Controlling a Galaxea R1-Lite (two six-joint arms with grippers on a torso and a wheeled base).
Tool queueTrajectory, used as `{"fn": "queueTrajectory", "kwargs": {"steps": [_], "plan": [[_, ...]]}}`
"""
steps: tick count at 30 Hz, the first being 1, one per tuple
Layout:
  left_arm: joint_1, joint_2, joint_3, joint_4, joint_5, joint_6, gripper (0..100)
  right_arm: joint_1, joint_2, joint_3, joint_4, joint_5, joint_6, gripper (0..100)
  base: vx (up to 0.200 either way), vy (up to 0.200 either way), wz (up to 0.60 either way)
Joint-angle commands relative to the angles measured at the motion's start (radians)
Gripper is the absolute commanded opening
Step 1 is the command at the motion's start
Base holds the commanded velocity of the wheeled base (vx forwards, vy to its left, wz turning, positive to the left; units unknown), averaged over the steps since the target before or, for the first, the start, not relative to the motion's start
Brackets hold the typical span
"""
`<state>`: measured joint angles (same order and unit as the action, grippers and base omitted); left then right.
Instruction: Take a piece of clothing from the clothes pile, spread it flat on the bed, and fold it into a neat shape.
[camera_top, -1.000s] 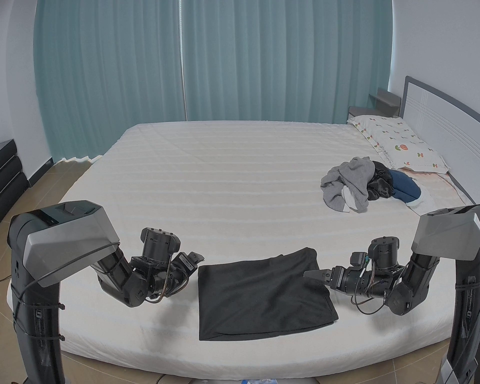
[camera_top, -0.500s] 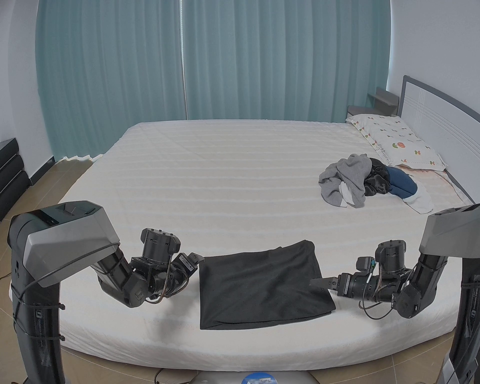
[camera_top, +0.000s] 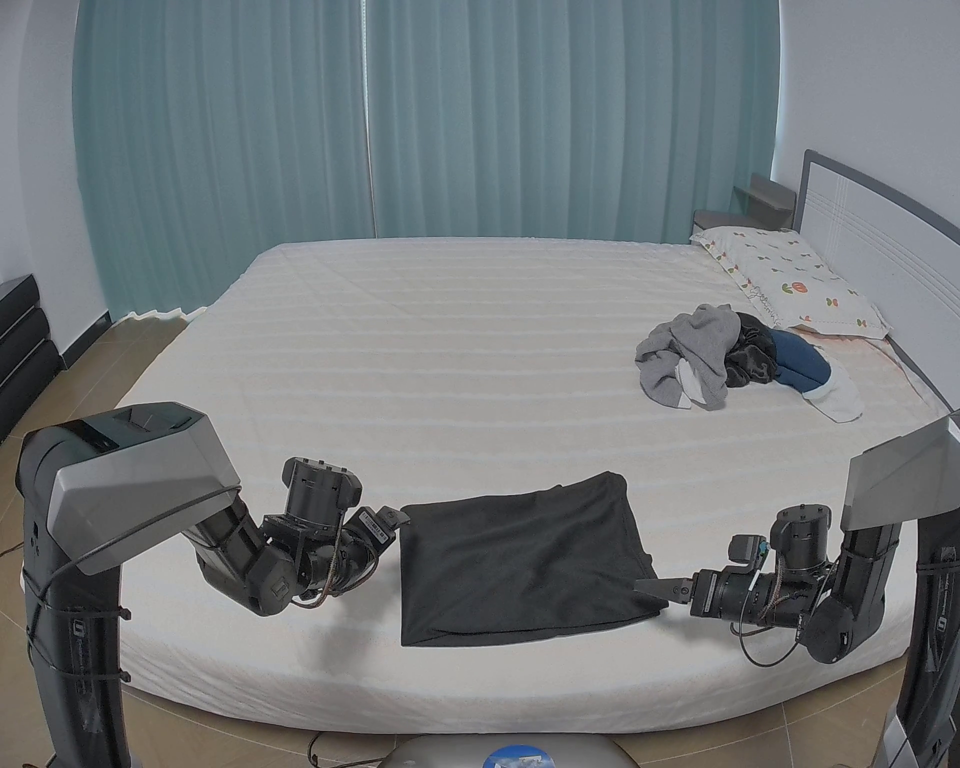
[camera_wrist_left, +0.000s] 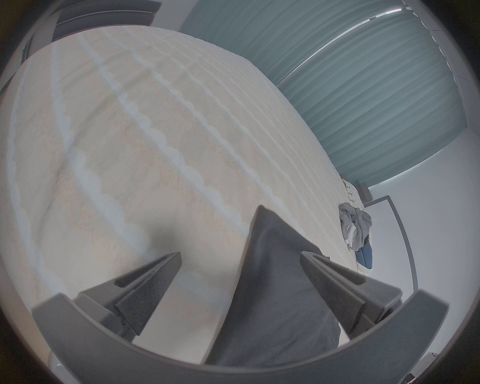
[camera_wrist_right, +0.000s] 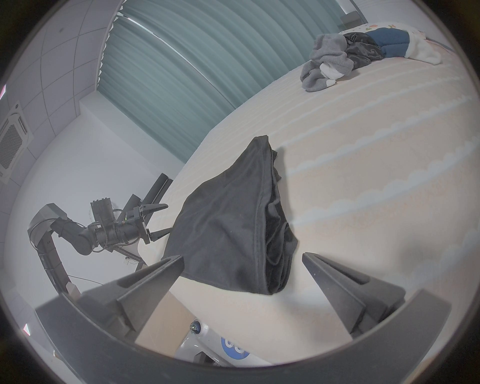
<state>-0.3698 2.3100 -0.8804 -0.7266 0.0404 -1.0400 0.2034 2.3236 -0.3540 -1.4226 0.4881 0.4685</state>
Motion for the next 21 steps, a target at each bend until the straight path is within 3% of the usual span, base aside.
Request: {"fn": "queueTrajectory", "kwargs": {"steps": [1,16,17,21], "plan": [[0.000,0.003,-0.002,-0.001,-0.001,0.000,100,-0.001,0.014,-0.046,0.008,-0.003,0.002,100,0.000,0.000,0.00],[0.000,0.005,-0.003,-0.001,-0.001,0.000,100,0.010,0.076,-0.152,0.050,-0.016,0.004,100,0.000,0.000,0.00],[0.000,0.005,-0.003,-0.001,-0.001,0.000,100,0.008,0.076,-0.148,0.050,-0.017,0.002,0,0.000,0.000,0.00],[0.000,0.005,-0.003,-0.001,-0.001,0.000,100,0.001,0.063,-0.120,0.050,-0.017,-0.002,0,0.000,0.000,0.00]]}}
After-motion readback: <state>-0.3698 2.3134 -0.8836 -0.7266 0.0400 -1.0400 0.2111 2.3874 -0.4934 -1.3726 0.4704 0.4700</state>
